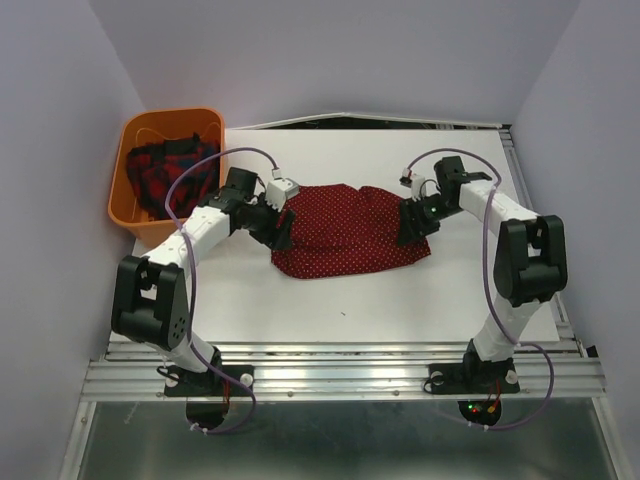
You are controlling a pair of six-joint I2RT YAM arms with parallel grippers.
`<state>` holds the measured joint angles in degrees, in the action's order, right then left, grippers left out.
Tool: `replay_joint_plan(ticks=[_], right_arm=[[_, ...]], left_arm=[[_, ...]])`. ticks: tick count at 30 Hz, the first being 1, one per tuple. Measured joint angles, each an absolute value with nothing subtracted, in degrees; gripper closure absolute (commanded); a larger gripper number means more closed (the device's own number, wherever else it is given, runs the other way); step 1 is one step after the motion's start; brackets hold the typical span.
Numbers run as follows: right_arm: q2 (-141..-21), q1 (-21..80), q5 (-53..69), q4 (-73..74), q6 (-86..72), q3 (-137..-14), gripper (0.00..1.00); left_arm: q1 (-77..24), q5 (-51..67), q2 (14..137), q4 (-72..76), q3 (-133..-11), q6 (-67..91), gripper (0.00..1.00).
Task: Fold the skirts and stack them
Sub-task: Flatten the skirt out
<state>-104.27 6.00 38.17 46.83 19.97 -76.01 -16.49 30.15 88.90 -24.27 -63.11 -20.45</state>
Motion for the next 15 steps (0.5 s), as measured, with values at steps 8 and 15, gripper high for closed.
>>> replay_joint_plan(ticks=[8,15], right_arm=[[-105.08,8.36,31.64,41.04,16.38,-74.24,0.39],[-105.8,8.73,25.78,38.11,14.85,-74.17,0.39]], left_arm=[[-16.38,30.63,88.07,-23.31,-60.42,-18.48,0.27],[-15.97,30.61,88.07,-21.67,-60.23,-17.85,0.27]])
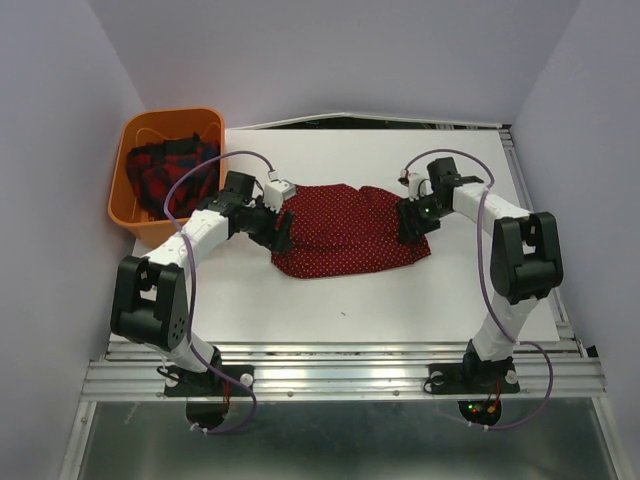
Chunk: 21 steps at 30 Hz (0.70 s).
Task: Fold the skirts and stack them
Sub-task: Flatten the skirt out
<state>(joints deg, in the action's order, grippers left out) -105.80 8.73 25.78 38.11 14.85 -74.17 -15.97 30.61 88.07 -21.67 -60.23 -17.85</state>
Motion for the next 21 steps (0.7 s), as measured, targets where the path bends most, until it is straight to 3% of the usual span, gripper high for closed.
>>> replay_joint_plan(ticks=[7,9,11,12,21], right_arm=[[-105.8,10.85,23.81,37.69,15.35,-74.19,0.56],[-105.84,11.75,25.5,38.11,15.77,-74.22,0.78],[-105.84,12.34,27.53,38.92,16.73,-74.39,0.95],[-105.84,12.56,28.58,39.42,17.32,-74.56,0.98],[-98.19,12.86,33.91,44.93,26.3,-75.0,0.99]], left_arm=[[-15.14,30.65,88.09,-20.75,-59.64,-17.5,0.25],[-14.55,31.03,88.09,-20.75,-59.64,-17.45,0.24],[-13.76,31.35,88.09,-20.51,-59.59,-17.47,0.24],[-13.32,31.51,88.09,-20.38,-59.57,-17.47,0.23],[-11.09,36.93,84.99,-18.94,-54.48,-26.0,0.25]])
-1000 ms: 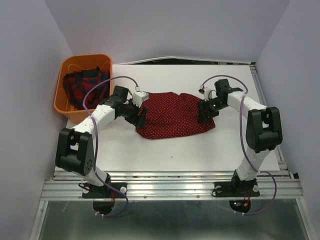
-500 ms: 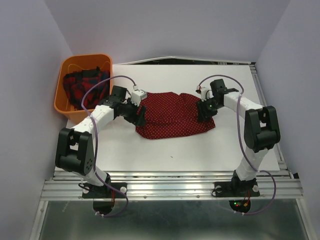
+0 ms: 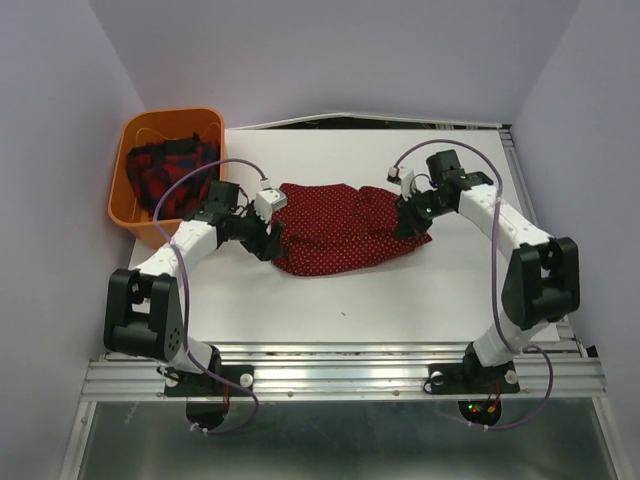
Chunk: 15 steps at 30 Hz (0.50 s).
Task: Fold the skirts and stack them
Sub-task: Flatten the skirt out
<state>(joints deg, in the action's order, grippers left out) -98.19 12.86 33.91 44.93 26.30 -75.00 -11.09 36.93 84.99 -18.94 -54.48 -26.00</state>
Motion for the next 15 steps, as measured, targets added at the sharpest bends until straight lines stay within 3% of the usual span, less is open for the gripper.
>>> replay_joint_plan(ticks=[7,11,15], right_arm=[[-84.55,12.86,37.08,49.5,38.06,-73.56,0.99],[-82.26,12.86,38.76,52.71,43.83,-71.22,0.99],[-82.98,12.86,38.35,54.04,46.94,-69.32,0.99]], left_arm=[[-11.03,43.16,83.09,-19.22,-53.32,-41.39,0.28],[-11.18,45.1,86.48,-20.78,-55.64,-48.82,0.3],[-11.57,45.36,94.13,-22.83,-62.46,-51.81,0.38]])
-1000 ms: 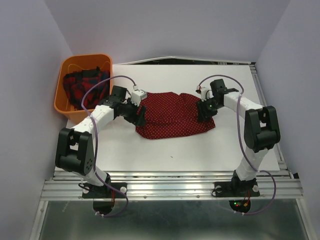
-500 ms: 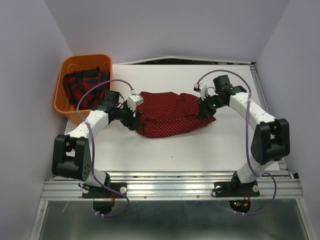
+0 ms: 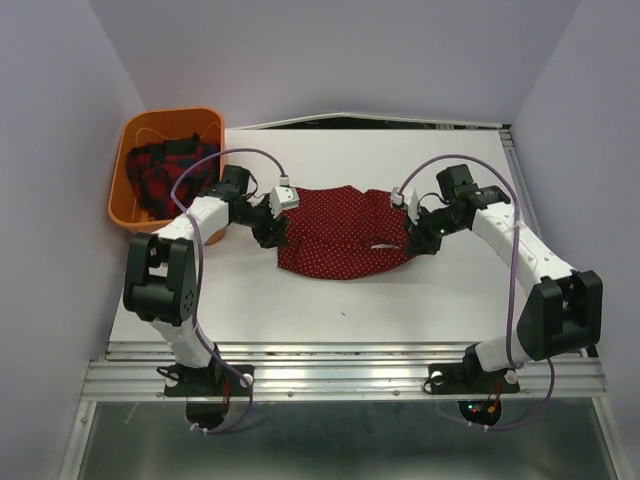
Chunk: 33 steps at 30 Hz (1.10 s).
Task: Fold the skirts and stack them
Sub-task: Flatten the skirt out
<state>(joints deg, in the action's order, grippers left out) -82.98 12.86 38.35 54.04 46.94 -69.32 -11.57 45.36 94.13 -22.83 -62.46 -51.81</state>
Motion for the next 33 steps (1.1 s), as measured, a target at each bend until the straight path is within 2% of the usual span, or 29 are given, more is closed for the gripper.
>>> replay_joint_plan(ticks=[5,13,30,33], right_arm=[[-83.88,12.86,35.2,53.45,48.18,-62.87,0.99],[-83.88,12.86,32.29,50.52,47.79,-53.43,0.99],[-83.15,12.86,31.07,48.27,46.89,-52.4,0.97],[-83.15,12.86,30.72,47.97,46.5,-52.4,0.97]], left_arm=[[-12.32,45.78,101.56,-25.67,-69.78,-51.68,0.42],[-16.64,47.97,102.39,-26.83,-69.89,-46.28,0.43],[-20.25,50.7,110.89,-20.12,-73.58,-32.08,0.37],[-20.69,51.0,111.7,-19.4,-73.97,-30.72,0.49]])
